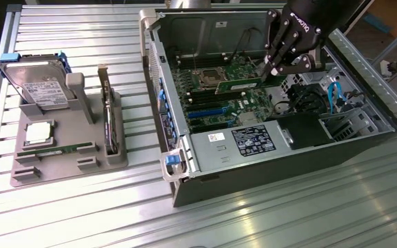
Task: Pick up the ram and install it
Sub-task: 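Pick up the ram and move it above insertion slot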
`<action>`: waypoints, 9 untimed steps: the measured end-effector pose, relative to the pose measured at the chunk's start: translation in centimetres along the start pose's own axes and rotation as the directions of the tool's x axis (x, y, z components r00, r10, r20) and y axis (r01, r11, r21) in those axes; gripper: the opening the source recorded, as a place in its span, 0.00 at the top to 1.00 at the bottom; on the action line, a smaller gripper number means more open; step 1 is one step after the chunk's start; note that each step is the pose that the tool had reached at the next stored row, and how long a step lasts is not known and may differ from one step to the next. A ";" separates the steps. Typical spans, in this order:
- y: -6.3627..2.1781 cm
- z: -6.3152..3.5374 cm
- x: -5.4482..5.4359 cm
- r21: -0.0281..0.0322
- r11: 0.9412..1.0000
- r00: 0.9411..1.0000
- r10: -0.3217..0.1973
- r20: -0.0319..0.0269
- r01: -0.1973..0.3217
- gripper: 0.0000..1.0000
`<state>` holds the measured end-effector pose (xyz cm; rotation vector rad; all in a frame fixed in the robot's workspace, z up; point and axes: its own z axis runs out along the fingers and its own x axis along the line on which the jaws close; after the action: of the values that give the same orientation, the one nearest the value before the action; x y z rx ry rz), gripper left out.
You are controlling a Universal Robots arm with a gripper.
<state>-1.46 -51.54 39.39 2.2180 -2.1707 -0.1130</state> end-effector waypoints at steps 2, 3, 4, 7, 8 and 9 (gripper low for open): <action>-0.01 0.02 -0.2 0.000 1.000 1.000 0.000 0.000 0.000 0.88; -0.01 0.03 -0.4 0.000 1.000 1.000 0.000 0.000 0.000 0.88; -0.02 0.05 -0.5 0.000 1.000 1.000 0.000 0.000 0.000 0.88; -0.03 0.11 -0.9 0.000 1.000 1.000 0.000 0.000 0.000 0.88; -0.03 0.12 -1.1 0.000 1.000 1.000 0.000 0.000 0.000 0.88; -0.04 0.14 -1.2 0.000 1.000 1.000 0.000 0.001 0.000 0.88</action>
<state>-1.46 -50.35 39.28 2.2184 -2.1710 -0.1135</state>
